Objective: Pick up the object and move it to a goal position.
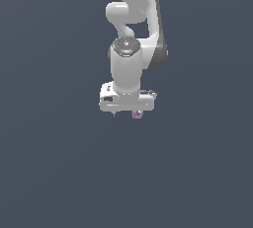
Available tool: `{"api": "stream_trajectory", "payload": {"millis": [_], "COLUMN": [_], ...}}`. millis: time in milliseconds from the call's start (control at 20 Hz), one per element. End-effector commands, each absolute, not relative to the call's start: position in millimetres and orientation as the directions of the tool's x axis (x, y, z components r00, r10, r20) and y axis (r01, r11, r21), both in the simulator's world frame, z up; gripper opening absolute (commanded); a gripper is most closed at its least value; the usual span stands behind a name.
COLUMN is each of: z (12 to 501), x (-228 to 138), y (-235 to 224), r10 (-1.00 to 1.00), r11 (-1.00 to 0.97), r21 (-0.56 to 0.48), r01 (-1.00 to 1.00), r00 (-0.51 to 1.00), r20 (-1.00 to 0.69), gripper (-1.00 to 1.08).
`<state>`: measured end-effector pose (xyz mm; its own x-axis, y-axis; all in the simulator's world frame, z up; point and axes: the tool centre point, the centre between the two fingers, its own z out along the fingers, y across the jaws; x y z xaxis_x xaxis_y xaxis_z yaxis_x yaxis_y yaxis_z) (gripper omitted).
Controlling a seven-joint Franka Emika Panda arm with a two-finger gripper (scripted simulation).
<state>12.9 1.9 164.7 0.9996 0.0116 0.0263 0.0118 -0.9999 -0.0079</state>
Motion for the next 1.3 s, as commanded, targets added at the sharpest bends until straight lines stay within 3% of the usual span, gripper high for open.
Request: {"api": "stream_trajectory", "payload": {"millis": [0,550,1250], "z": [165,161,137], "x": [13,12,-16], "y": [2,-15,13], "r10": [0.012,-0.001,-0.014], "r11": [-1.000,-1.000,-1.000], "r21": [-0.008,0.016,0.009], "r01": [0.012,-0.001,-0.014], "r00": [1.000,1.000,1.000], "r20": [0.026,0.006,0.005], "gripper": [1.00,1.00,1.00]}}
